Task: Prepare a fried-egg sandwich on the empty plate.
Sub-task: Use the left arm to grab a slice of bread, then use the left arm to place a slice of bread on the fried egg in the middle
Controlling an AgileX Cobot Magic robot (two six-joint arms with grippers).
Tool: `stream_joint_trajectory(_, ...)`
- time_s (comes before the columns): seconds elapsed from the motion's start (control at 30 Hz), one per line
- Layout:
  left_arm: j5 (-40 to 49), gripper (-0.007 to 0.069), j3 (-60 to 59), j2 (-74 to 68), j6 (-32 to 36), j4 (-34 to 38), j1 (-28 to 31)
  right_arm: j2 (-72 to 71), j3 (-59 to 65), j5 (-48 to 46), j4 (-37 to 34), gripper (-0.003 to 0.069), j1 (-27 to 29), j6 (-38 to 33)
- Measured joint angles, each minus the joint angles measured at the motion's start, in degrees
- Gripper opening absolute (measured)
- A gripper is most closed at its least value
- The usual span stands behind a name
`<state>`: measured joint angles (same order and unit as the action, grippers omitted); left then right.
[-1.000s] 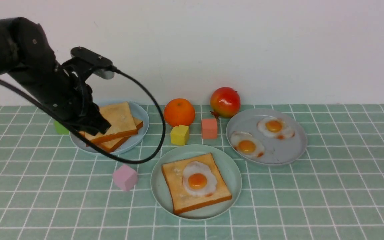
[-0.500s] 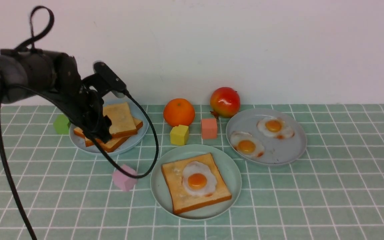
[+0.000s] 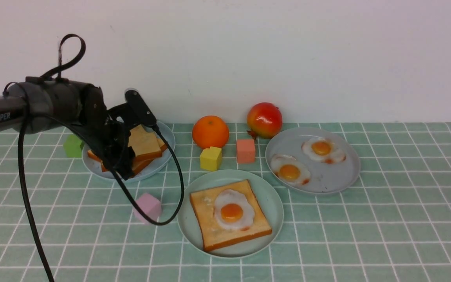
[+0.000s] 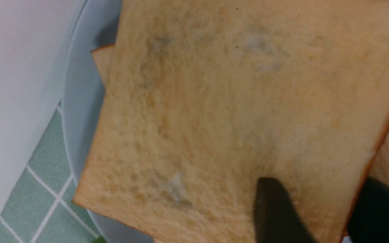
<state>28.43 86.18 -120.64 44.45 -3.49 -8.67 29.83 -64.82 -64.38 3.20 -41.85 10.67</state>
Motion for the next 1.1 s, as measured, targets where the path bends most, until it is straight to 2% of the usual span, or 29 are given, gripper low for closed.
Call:
stream_joint_trajectory(0.1, 0.1, 0.0154, 0.0, 0.0, 0.2, -0.3, 0.0, 0.0, 0.0, 0.0, -0.5, 0.0001, 0.0, 0.0)
stream_joint_trajectory(0.2, 0.3, 0.0096, 0.0, 0.0, 0.3, -0.6, -0.1, 0.0, 0.0, 0.0, -0.6, 0.0001, 0.0, 0.0)
stream_joint_trajectory(0.4, 3.3, 0.0088, -0.1, 2.4, 0.0, -1.4, -1.6, 0.0, 0.0, 0.0, -1.6, 0.0002, 0.0, 0.0)
stream_joint_trajectory(0.63, 9.8, 0.0078, -0.5, 12.3, -9.5, -1.4, -6.9, 0.0, 0.0, -1.6, -1.5, 0.0004, 0.0, 0.0)
stream_joint_trajectory(0.73, 12.2, 0.0076, -1.3, 15.5, -11.3, -1.6, -10.4, -0.1, 0.0, -3.2, -0.8, 0.0005, 0.0, 0.0)
stream_joint_trajectory(0.83, 13.4, 0.0071, -5.6, 19.4, -15.0, -1.6, -18.7, -0.2, 0.0, -5.5, 0.6, 0.0008, 0.0, 0.0)
stream_joint_trajectory(0.87, 13.1, 0.0069, -7.2, 20.2, -16.1, -1.7, -21.3, -0.2, 0.0, -6.1, 0.9, 0.0009, 0.0, 0.0)
stream_joint_trajectory(0.9, 13.0, 0.0069, -7.2, 20.3, -16.3, -1.7, -21.3, -0.2, 0.0, -6.3, 0.9, 0.0009, 0.0, 0.0)
stream_joint_trajectory(1.03, 9.5, 0.0069, -13.5, 20.6, -20.9, -4.8, -31.7, -0.3, 0.0, -7.9, 1.3, 0.0011, 0.0, 0.0)
stream_joint_trajectory(1.1, 8.9, 0.0069, -14.3, 20.2, -22.1, -6.4, -33.6, -0.5, 0.0, -8.2, 1.3, 0.0013, 0.0, 0.0)
